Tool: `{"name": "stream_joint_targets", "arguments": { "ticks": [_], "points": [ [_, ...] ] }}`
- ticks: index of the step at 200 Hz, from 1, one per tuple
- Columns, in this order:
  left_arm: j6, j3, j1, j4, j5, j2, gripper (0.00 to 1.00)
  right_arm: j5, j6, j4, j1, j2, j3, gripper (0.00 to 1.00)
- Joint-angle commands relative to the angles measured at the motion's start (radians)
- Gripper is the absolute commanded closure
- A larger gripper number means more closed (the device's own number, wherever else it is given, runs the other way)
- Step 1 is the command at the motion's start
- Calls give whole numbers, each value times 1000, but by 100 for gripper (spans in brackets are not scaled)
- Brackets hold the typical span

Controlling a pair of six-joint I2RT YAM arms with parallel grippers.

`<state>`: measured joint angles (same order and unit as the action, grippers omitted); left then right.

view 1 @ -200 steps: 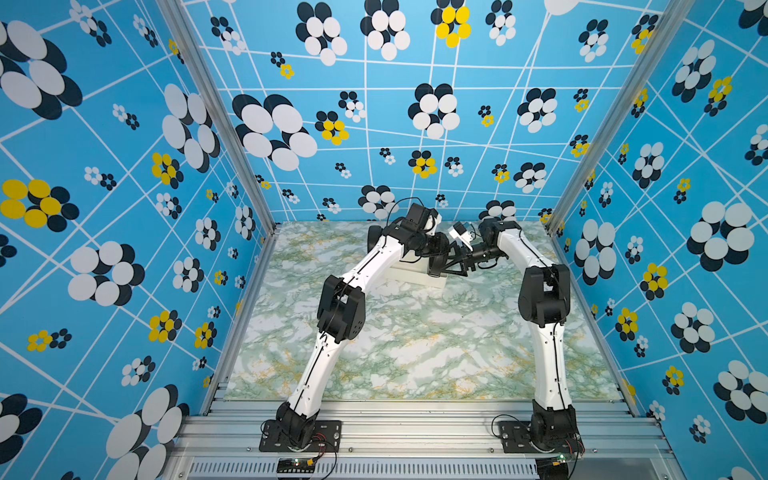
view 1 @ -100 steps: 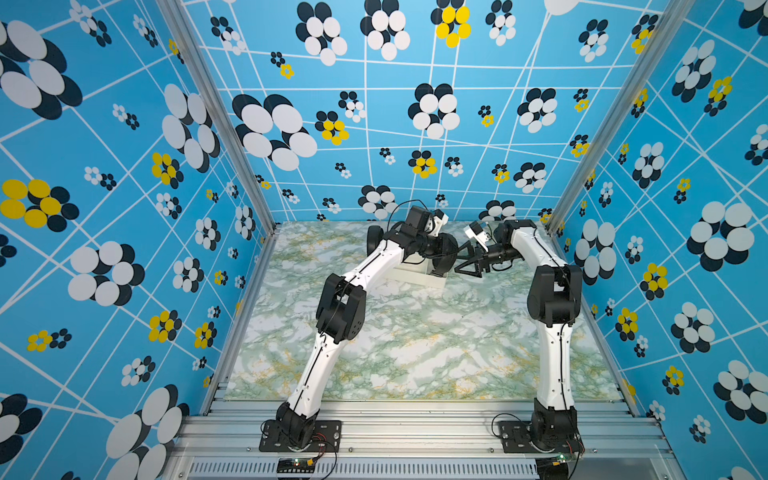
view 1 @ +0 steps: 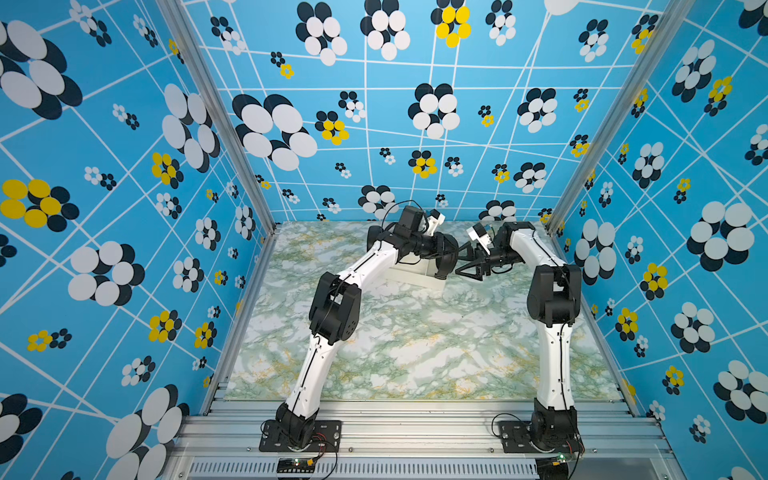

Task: Place the belts into the storage roll
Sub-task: Place the belt in the container.

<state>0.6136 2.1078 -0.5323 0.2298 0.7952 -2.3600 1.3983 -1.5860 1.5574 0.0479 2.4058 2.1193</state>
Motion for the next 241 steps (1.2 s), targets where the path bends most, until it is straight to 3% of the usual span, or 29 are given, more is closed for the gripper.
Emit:
{"name": "stream_joint_targets", "arguments": {
  "ticks": [1,69,105,146,241],
  "points": [
    [-10,-61,58,90,-153,-68,81,179,-79,224,15,-136,14,1],
    [-52,-168,92,95,-155,-13,81,179,-74,224,35,-120,18,1],
    [-80,-157,108,150,-168,-16,80,179,-59,225,60,-64,78,1],
    [-58,-179,121,79,-79,-37,80,179,-43,225,99,-36,113,1],
    [-53,-117,119,98,-47,-98,67,179,-19,225,96,-3,147,1]
  ]
}}
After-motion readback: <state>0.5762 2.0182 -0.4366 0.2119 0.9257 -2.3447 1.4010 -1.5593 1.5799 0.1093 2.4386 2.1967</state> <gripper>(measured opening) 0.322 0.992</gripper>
